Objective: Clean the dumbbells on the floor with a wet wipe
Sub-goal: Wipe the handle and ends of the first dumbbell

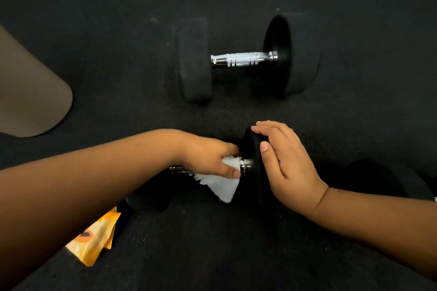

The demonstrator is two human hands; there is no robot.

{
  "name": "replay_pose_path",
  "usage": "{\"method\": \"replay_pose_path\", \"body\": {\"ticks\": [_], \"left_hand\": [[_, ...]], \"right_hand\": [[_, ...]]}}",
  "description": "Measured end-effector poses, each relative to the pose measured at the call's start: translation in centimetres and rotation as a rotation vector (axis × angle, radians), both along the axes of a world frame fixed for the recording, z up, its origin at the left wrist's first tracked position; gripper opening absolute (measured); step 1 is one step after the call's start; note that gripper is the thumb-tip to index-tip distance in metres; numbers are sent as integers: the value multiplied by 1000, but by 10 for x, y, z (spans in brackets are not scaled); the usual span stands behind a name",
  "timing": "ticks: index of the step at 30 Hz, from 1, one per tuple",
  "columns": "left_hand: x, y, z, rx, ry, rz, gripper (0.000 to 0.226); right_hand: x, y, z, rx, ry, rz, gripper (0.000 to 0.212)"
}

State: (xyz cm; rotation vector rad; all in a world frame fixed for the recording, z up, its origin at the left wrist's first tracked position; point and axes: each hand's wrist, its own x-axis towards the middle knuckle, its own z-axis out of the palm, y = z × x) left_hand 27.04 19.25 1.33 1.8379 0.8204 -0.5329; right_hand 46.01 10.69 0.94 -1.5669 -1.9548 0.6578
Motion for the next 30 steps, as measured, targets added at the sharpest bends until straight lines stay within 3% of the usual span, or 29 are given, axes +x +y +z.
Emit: {"method": "replay_pose_path", "body": {"ticks": [4, 6, 11, 14, 17, 21, 22, 23, 27, 30], "left_hand": [[11, -16, -11, 331, 0, -107, 26], [16, -15, -13, 280, -3, -87, 30], [17, 10, 0, -67, 116, 49, 49], [18, 9, 3, -49, 185, -60, 44], [18, -7, -1, 142, 97, -121, 29], [18, -38, -11, 663, 35, -203, 39], [18, -40, -12, 696, 0, -206, 40], [16, -39, -11, 642, -18, -185, 38], [15, -10, -2, 83, 44, -17, 31], [15, -2, 0, -18, 94, -9, 31]], "right_hand": [[-2, 3, 0, 16, 16, -10, 42], [-2, 2, -1, 13, 24, -22, 42], [0, 3, -1, 3, 36, -25, 43], [-1, 2, -1, 1, 33, -18, 43], [0, -2, -2, 12, 27, 4, 42], [1, -7, -3, 29, 10, 4, 42], [1, -7, -3, 27, 9, 2, 42], [1, -7, -2, 26, 9, 1, 42], [0, -8, -2, 6, 17, 9, 43], [3, -11, -1, 3, -7, 35, 44]]}}
